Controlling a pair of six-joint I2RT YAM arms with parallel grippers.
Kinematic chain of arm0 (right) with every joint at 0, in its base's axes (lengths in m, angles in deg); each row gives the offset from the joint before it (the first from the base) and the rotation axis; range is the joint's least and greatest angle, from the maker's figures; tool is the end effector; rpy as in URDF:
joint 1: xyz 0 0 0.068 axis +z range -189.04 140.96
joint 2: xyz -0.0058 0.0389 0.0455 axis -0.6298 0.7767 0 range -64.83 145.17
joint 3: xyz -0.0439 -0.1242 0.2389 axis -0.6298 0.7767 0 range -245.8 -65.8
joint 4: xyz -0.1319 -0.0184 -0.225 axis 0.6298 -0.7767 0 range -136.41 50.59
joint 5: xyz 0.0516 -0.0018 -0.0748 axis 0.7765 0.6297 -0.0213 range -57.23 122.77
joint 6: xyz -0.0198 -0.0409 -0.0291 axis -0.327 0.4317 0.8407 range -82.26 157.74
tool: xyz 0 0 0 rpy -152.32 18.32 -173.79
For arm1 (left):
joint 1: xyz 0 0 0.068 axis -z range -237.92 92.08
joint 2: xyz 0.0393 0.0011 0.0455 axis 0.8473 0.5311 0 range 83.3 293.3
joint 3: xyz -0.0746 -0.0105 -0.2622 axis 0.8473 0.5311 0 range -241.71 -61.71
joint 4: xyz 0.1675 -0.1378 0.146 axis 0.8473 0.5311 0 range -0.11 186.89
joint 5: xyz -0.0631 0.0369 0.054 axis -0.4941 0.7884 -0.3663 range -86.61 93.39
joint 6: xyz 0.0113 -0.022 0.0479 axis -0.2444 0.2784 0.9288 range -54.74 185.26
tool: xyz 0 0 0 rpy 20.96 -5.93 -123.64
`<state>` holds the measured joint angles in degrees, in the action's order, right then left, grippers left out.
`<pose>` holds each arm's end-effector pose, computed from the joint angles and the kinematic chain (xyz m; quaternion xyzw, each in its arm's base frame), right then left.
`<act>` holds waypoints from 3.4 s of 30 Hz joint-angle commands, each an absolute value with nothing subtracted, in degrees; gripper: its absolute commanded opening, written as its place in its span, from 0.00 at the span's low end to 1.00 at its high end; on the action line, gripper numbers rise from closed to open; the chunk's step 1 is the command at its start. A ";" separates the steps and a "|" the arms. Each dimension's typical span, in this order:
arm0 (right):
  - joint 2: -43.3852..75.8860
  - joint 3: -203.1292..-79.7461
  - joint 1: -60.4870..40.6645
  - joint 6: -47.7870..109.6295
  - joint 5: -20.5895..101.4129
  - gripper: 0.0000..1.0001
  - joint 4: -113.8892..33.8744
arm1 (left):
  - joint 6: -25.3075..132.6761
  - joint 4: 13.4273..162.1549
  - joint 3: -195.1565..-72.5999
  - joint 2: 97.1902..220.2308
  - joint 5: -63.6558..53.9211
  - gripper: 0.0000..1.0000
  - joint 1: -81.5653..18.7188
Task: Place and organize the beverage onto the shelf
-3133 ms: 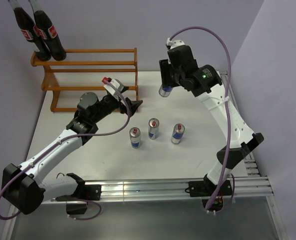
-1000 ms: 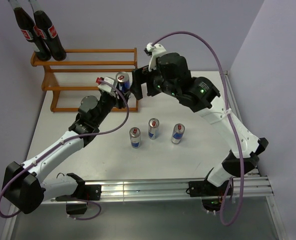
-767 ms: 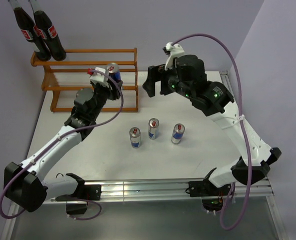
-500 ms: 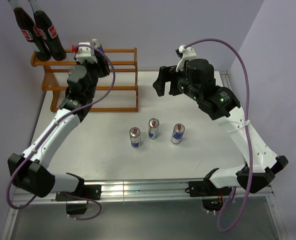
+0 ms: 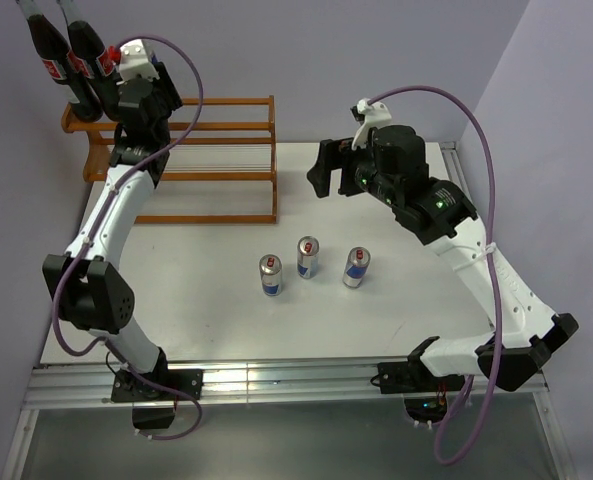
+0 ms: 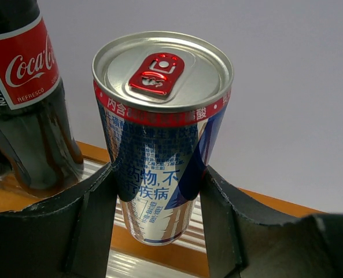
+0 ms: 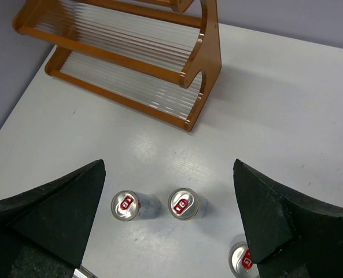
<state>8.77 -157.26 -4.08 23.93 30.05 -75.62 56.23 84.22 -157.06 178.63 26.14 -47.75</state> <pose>0.2176 0.1499 0.4645 -0.1351 0.7994 0.2240 0.5409 0.3919 -0.0563 0.4471 -0.1397 0.6593 0.0092 0.7387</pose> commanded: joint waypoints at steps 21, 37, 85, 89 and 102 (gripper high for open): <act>7.50 -156.95 -5.46 25.17 31.80 0.98 -71.58 | 58.41 77.42 -162.00 184.03 20.01 0.00 -51.24; 7.24 -157.12 -5.38 25.17 32.15 1.00 -71.49 | 58.67 75.75 -156.63 183.06 19.39 0.30 -51.24; 21.21 -145.53 5.96 22.18 23.19 0.90 -80.46 | 41.09 110.28 -151.36 148.35 8.67 1.00 -46.85; 23.41 -144.55 6.31 22.53 24.33 0.87 -80.46 | 42.67 113.09 -151.27 147.73 8.14 0.99 -45.80; 31.76 -145.52 6.49 23.41 20.20 0.70 -81.60 | 45.58 115.03 -145.56 148.78 8.67 0.99 -44.13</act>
